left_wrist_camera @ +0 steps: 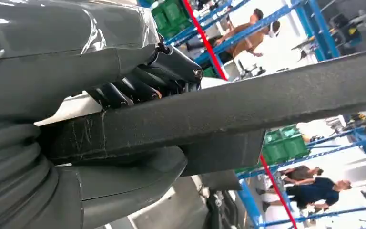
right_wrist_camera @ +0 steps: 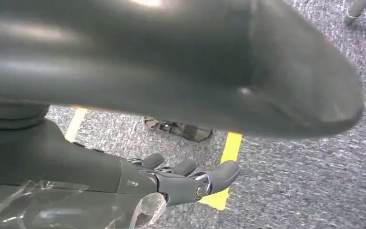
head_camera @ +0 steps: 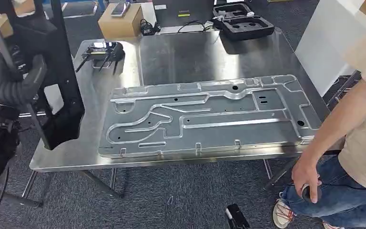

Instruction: Take the parts from the cabinet and place them on the table.

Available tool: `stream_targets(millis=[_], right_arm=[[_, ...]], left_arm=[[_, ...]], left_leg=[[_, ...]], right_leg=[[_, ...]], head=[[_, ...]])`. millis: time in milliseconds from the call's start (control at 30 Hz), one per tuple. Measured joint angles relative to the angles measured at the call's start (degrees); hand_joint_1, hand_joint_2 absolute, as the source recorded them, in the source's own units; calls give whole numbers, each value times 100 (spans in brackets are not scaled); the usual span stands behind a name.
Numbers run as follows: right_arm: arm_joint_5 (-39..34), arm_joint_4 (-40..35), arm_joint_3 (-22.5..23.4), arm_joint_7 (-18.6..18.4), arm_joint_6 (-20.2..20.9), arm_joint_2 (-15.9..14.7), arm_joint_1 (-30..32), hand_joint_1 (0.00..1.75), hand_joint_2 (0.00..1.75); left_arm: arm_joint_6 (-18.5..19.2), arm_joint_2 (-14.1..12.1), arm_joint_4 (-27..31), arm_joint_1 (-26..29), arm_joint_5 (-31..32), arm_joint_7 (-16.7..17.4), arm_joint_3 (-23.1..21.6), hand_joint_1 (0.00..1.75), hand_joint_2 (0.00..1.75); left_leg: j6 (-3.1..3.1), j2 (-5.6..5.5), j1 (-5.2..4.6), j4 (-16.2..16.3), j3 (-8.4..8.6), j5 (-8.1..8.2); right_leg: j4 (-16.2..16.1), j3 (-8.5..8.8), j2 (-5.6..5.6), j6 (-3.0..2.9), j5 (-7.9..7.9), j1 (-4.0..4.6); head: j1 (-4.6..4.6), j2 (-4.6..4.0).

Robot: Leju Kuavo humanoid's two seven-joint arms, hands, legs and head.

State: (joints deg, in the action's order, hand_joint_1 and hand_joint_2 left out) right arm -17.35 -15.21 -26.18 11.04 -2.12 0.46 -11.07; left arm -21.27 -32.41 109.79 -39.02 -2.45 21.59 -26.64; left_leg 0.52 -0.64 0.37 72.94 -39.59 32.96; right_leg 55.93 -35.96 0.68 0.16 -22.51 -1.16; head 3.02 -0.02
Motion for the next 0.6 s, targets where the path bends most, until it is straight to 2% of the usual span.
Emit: stream_targets(millis=[33, 67, 100, 133, 167, 200, 233, 267, 300, 333, 367, 400, 433, 500, 533, 567, 600], right_arm=[[0, 0, -11, -2, -11, 0, -1, 0, 0], [0, 0, -16, -2, -13, 0, -1, 0, 0], [2, 0, -24, -7, -18, 0, -1, 0, 0], [2, 0, -33, -7, -26, 0, -5, 0, 0], [4, 0, -48, -7, -37, 0, -8, 0, 0], [9, 0, -50, -7, -37, 2, -17, 0, 0], [11, 0, -53, -13, -42, 2, -48, 0, 0], [11, 0, -53, -13, -48, -2, -47, 0, 0], [13, 0, -55, -20, -52, -2, -48, 0, 0], [13, 0, -59, -22, -54, 0, -63, 0, 0], [20, 0, -59, -31, -59, -2, -66, 0, 0], [42, 0, -61, -31, -59, 0, -94, 0, 0], [44, 0, -68, -35, -61, -2, -113, 0, 0], [44, 0, -88, -55, -63, -7, -121, 0, 0], [44, 0, -101, -61, -66, -7, -116, 0, 0], [44, 0, -109, -61, -66, -7, -111, 0, 0], [44, 0, -118, -61, -68, -11, -107, 0, 0]], left_arm=[[-2, 0, 0, 42, -4, -2, 2, 175, 175], [-2, -2, 0, 73, -26, -7, 2, 175, 175], [-4, -9, 0, 90, -81, -26, 9, 175, 175], [-9, -18, 0, 100, -112, -50, 20, 175, 175], [-13, -31, 0, 107, -149, -74, 35, 175, 175], [-13, -39, 0, 108, -190, -103, 48, 175, 175], [-22, -44, 0, 117, -223, -118, 68, 175, 175], [-20, -59, 9, 148, -245, -146, 92, 175, 175], [-20, -63, 9, 163, -291, -162, 107, 175, 175], [-9, -68, 17, 174, -321, -188, 118, 175, 175], [18, -68, 26, 193, -346, -219, 125, 175, 175], [31, -68, 28, 182, -387, -243, 125, 175, 175], [44, -68, 28, 194, -407, -262, 125, 175, 175], [74, -68, 28, 239, -418, -275, 120, 175, 175], [83, -66, 28, 267, -422, -280, 120, 175, 175], [100, -66, 28, 285, -431, -291, 118, 175, 175], [111, -66, 28, 291, -457, -306, 118, 175, 175]], left_leg=[[-18, 4, 5, 105, -144, 35], [-30, 9, 15, -52, -150, -110], [-28, 17, 21, -458, -41, -425], [-20, 30, 27, -989, 136, -791], [20, 62, 17, -1553, 327, -1185], [72, 114, -27, -1819, 380, -1273], [115, 115, -83, -1897, 389, -1140], [162, 103, -95, -1922, 438, -1189], [201, 94, -95, -1950, 446, -1176], [240, 72, -79, -1959, 526, -1174], [251, 71, -27, -2001, 613, -1181], [279, 54, -31, -2003, 663, -1161], [327, 56, -35, -2001, 704, -1129], [360, 41, -44, -2000, 771, -1063], [361, 29, -48, -2000, 814, -1023], [355, 10, -47, -1999, 870, -978], [343, -11, -43, -1999, 928, -931]], right_leg=[[1, 51, -5, -7, -43, -2], [0, 113, -1, 3, -87, -4], [0, 186, 1, 14, -136, -4], [-1, 266, 7, 24, -184, -4], [-18, 325, 7, 45, -232, -3], [-24, 370, 0, 70, -258, -6], [-63, 353, -3, 112, -262, -4], [-96, 377, -14, 156, -256, -3], [-48, 409, -30, 183, -229, 6], [-87, 461, -40, 205, -247, 12], [-30, 451, -45, 233, -327, 7], [210, 368, -42, 238, -414, 14], [646, 139, -42, 236, -588, 8], [1562, -439, -42, 254, -908, 13], [1786, -637, -43, 268, -950, 12], [1716, -688, -44, 289, -858, 9], [1417, -616, -44, 280, -661, 8]], head=[[0, 0], [0, 0], [0, 0], [0, 0], [2, 0], [0, -2], [2, -2], [2, 0], [2, 0], [0, 0], [-4, 0], [-7, 0], [-13, 0], [-13, 0], [-15, 0], [-15, 0], [-15, 0]])
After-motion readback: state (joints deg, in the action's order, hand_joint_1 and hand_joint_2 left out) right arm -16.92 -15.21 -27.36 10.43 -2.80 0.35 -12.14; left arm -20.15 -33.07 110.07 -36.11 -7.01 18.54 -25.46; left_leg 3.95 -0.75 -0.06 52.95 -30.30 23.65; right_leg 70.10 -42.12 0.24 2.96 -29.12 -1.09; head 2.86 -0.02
